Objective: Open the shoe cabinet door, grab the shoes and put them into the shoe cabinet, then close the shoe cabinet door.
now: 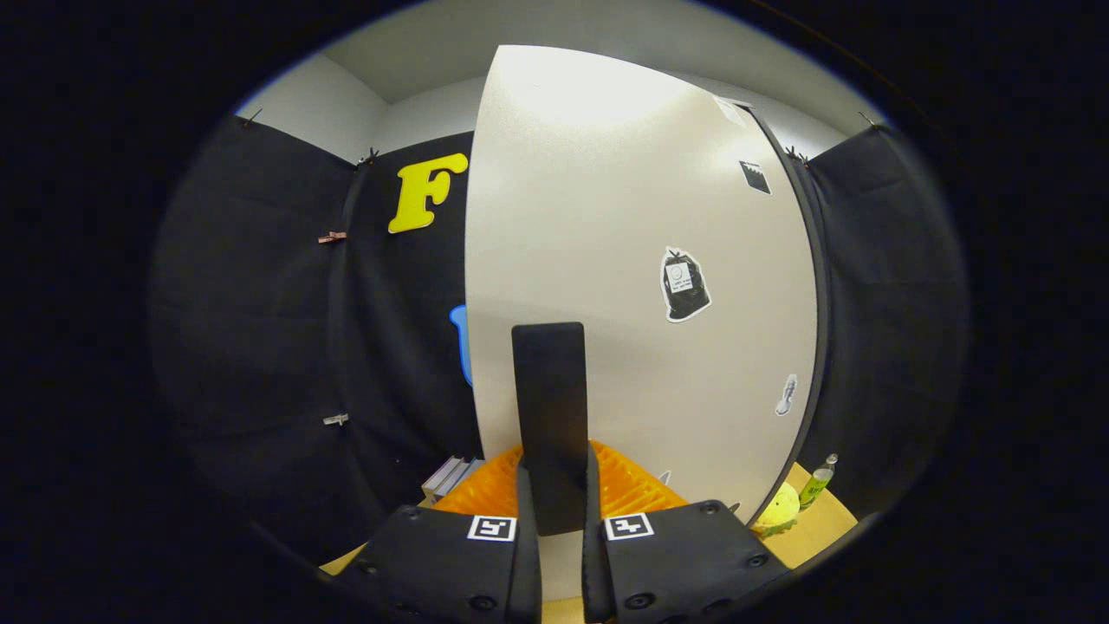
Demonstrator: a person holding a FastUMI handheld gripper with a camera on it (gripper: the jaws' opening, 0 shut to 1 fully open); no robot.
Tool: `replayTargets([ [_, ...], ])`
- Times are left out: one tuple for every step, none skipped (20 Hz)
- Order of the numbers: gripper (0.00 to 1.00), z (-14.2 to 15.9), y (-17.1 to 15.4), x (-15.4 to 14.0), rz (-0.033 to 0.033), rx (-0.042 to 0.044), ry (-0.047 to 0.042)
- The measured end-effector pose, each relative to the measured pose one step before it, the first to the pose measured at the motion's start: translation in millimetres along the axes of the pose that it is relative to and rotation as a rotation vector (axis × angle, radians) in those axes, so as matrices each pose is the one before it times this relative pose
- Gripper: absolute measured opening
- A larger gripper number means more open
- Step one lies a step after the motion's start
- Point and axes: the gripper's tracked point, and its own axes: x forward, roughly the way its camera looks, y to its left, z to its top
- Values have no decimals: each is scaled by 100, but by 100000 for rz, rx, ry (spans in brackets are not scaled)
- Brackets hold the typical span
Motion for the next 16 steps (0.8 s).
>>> replayTargets([
  [22,42,-449,-1018,276,-61,-27],
  [22,61,-412,-861,197,107,145],
  [22,62,-546,-980,118,173,-236],
  [22,57,-519,-946,-19,-315,-39],
  [22,115,-553,-928,-106,-257,-104],
  [22,-1,-606,-833,-232,-63,360],
  [22,158,-754,-634,-399,419,-42],
  [22,128,-771,-762,-590,209,120],
  [22,30,-703,-577,-411,-290,-1],
  [22,73,-658,-721,-534,77,10],
  [22,61,-694,-636,-501,182,193],
  [21,82,-700,-630,-349,251,-107],
  [21,116,-727,-515,-250,3,-316],
  [21,121,-755,-524,-104,-754,-238],
  [21,21,-706,-422,97,-556,-196],
  [21,7,-694,-529,185,27,252],
])
